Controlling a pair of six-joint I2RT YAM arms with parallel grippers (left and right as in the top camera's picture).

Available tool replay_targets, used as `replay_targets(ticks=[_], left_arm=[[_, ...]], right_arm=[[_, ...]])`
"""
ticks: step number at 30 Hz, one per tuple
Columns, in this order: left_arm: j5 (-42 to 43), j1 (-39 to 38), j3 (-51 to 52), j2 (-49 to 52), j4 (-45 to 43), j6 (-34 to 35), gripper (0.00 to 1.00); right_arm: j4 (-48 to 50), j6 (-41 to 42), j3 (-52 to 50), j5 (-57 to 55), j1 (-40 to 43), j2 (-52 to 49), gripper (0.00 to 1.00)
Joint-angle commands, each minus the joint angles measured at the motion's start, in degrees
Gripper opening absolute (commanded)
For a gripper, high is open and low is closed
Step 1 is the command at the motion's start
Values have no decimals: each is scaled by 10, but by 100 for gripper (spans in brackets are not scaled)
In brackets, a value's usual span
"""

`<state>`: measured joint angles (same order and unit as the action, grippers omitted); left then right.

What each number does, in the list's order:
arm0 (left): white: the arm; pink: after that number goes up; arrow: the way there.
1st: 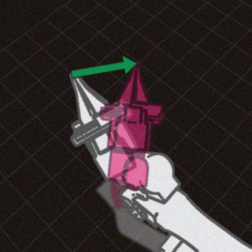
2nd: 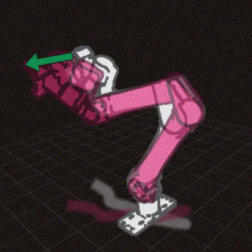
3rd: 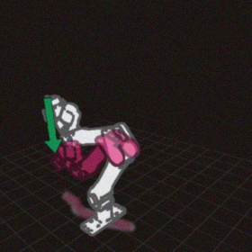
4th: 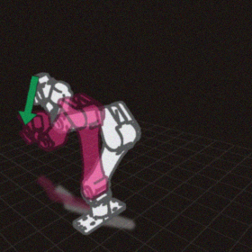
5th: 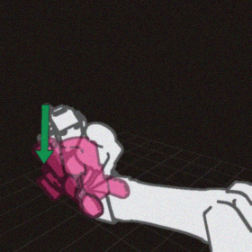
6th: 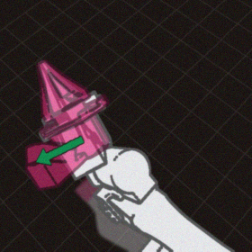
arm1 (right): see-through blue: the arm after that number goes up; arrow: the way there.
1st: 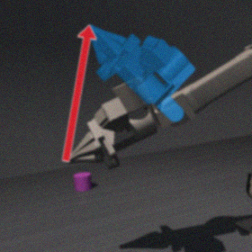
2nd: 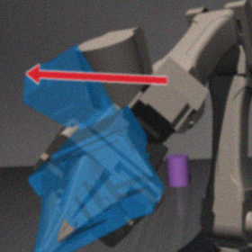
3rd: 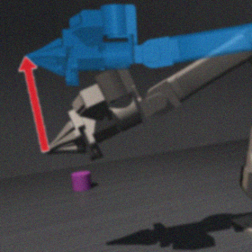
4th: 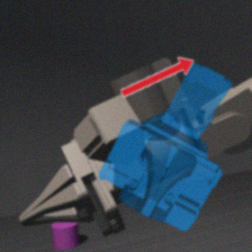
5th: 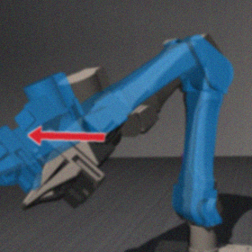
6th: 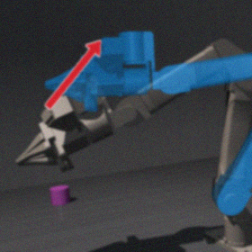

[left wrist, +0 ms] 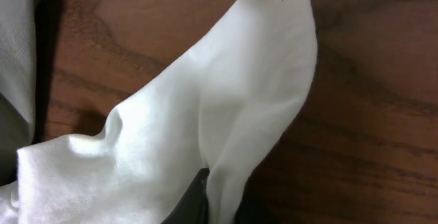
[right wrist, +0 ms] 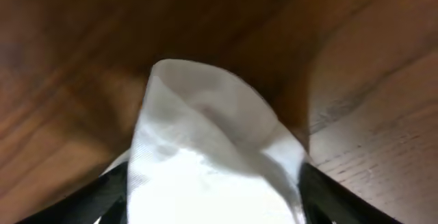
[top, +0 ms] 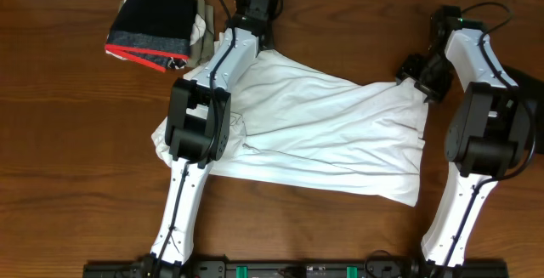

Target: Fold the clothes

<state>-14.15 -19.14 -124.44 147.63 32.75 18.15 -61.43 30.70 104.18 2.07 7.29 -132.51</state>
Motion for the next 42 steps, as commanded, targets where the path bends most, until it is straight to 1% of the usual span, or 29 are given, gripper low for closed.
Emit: replay_targets(ticks=[1, 2, 4, 5, 7, 10, 12, 17, 19, 21, 23, 27, 35, 42], left_arm=[[-5, 5, -3, 5, 11, 1, 11], [-5, 5, -3, 5, 11, 1, 11], [-5, 5, -3, 5, 12, 1, 11], [-5, 5, -3, 5, 13, 1, 11], [-5, 5, -3, 5, 13, 1, 11], [-5, 5, -3, -2, 13, 1, 9], [-5, 5, -3, -10, 13, 1, 10], [-5, 6, -3, -41, 25, 1, 10], [-5, 6, -3, -54, 37, 1, 10], [-5, 6, -3, -66, 50, 1, 6], [-5, 6, -3, -76, 63, 1, 6], [-5, 6, -3, -97, 95, 5, 6], [-5, 8, -3, -142, 196, 66, 6], [-4, 25, -3, -146, 293, 104, 6]], right_arm=[[-1, 16, 0, -19, 2, -28, 64], [0, 16, 0, -19, 2, -28, 59], [0, 17, 0, -19, 2, -28, 52], [1, 17, 0, -21, 3, -28, 47], [1, 22, 0, -31, 3, -28, 41], [-1, 27, 1, -47, 3, -28, 26], [-3, 27, 1, -49, 4, -28, 19], [-20, 27, 16, -49, 11, -28, 17], [-38, 27, 31, -49, 14, -28, 11], [-60, 27, 50, -49, 17, -28, 6], [-87, 27, 72, -49, 18, -28, 4], [-131, 23, 106, -49, 17, -28, 3], [-192, 23, 133, -49, 17, -28, 2], [-234, 23, 141, -49, 17, -10, 2]])
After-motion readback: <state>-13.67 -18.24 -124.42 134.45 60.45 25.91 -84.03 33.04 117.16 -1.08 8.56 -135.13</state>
